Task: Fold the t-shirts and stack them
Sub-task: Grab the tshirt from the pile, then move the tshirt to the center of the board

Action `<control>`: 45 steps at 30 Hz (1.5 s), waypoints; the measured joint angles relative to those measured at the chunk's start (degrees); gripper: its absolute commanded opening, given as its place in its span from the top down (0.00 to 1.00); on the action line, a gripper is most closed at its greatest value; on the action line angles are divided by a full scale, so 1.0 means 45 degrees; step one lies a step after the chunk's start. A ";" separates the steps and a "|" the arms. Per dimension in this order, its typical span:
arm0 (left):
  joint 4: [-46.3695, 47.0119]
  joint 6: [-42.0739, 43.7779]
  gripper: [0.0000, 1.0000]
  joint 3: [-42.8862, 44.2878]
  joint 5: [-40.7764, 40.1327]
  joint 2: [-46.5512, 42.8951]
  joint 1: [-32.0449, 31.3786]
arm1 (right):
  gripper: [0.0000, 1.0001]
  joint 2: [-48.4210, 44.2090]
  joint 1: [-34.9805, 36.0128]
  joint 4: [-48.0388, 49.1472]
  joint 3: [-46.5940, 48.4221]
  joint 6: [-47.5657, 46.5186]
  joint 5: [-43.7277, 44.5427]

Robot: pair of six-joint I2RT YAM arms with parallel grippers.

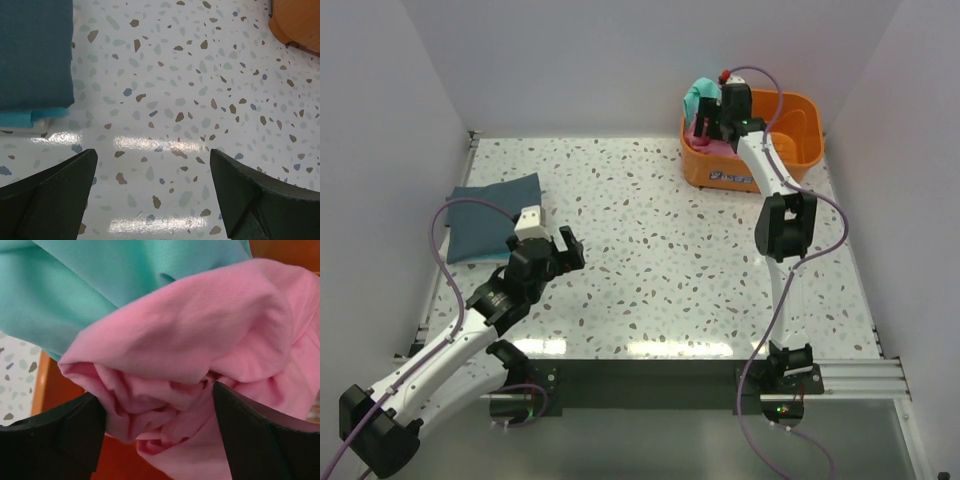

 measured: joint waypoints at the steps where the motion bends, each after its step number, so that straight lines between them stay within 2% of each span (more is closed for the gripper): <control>1: 0.0000 0.0000 0.00 0.0000 -0.0010 0.0029 0.0000 | 0.36 0.0024 -0.0097 0.0044 -0.0155 -0.0034 -0.0107; 3: 0.0000 0.0000 0.00 0.0000 -0.0019 0.0053 0.0000 | 0.54 0.0015 -0.0175 0.0204 -0.0364 -0.0126 -0.0316; 4: 0.0000 0.0000 0.00 0.0000 -0.0024 0.0058 0.0000 | 0.75 -0.0039 -0.0175 0.0427 -0.0525 -0.0146 -0.0364; 6: 0.0000 0.0000 0.00 0.0000 -0.0024 0.0073 0.0000 | 0.97 -0.0199 -0.0121 0.0753 -0.0947 -0.0146 -0.0393; 7: 0.0000 0.0000 0.00 0.0000 -0.0024 0.0073 0.0000 | 1.00 -0.0335 -0.0078 0.0923 -0.1239 -0.0155 -0.0389; 13: 0.0000 0.0000 0.00 0.0000 -0.0034 0.0073 0.0000 | 1.00 -0.1161 0.0034 0.0894 -0.1841 -0.0102 -0.0107; 17: 0.0000 0.0000 0.00 0.0000 -0.0029 0.0058 0.0000 | 1.00 -0.2637 0.0029 0.0719 -0.2113 -0.0398 0.0772; 22: 0.0000 0.0000 0.00 0.0000 0.0005 -0.0039 0.0000 | 1.00 -0.6251 0.0019 0.0685 -0.2871 -0.0923 0.2157; 29: 0.0000 -0.0015 0.00 0.0000 0.0189 -0.0457 0.0000 | 1.00 -1.0671 0.0442 0.0500 -0.2103 -0.0899 0.2050; 33: -0.0015 -0.0248 0.00 0.0000 0.0515 -0.0782 0.0000 | 1.00 -1.1652 0.2118 -0.0223 -0.0296 -0.0724 0.1073; 37: -0.0146 -0.0680 0.00 0.0000 0.0928 -0.1277 0.0000 | 1.00 -1.1885 0.4512 -0.0641 0.0126 -0.0243 -0.0539; 41: -0.0500 -0.1224 0.00 0.0000 0.1200 -0.1962 0.0000 | 1.00 -1.1346 0.6392 -0.1010 0.0136 0.0359 -0.1817; 45: -0.1496 -0.1787 0.00 0.0039 0.0981 -0.2535 0.0000 | 1.00 -1.0142 0.7485 -0.1676 0.0058 0.0699 -0.2399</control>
